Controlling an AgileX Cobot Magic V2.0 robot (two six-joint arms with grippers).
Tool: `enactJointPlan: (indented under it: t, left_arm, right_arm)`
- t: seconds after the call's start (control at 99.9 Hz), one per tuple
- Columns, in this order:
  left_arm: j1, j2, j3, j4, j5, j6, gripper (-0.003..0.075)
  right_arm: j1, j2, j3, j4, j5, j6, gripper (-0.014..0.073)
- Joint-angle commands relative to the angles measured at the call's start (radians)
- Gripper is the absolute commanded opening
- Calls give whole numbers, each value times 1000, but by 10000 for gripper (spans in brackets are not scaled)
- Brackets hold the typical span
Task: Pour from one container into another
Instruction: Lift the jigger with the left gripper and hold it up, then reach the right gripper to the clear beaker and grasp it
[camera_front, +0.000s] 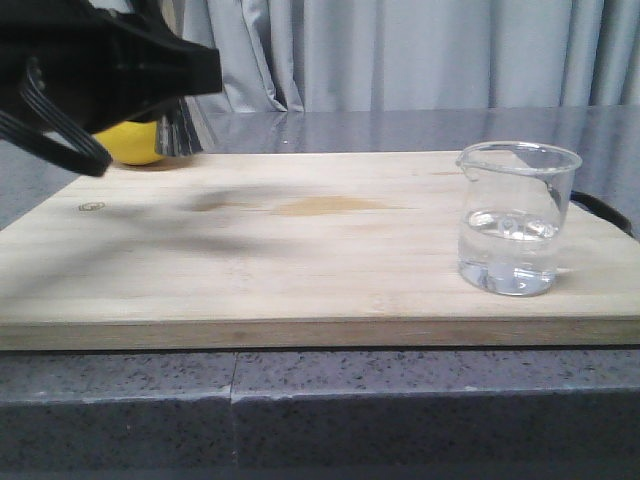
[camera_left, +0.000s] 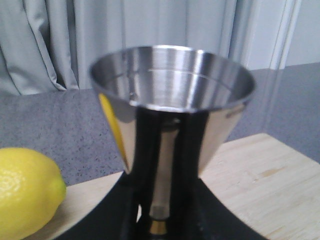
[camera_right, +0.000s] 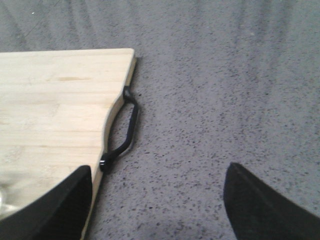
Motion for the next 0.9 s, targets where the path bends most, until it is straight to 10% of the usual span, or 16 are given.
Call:
enactJointPlan:
  t: [0.0, 0.381, 0.891]
  left_arm:
    - [-6, -80, -26, 9, -38, -15, -19]
    - [-6, -145, -26, 9, 35, -17, -19]
    - [-6, -145, -26, 9, 39, -44, -19]
  right_arm:
    - [41, 2, -26, 6, -65, -18, 498]
    - [312, 2, -2, -16, -95, -28, 498]
    - [339, 52, 47, -16, -239, -28, 498]
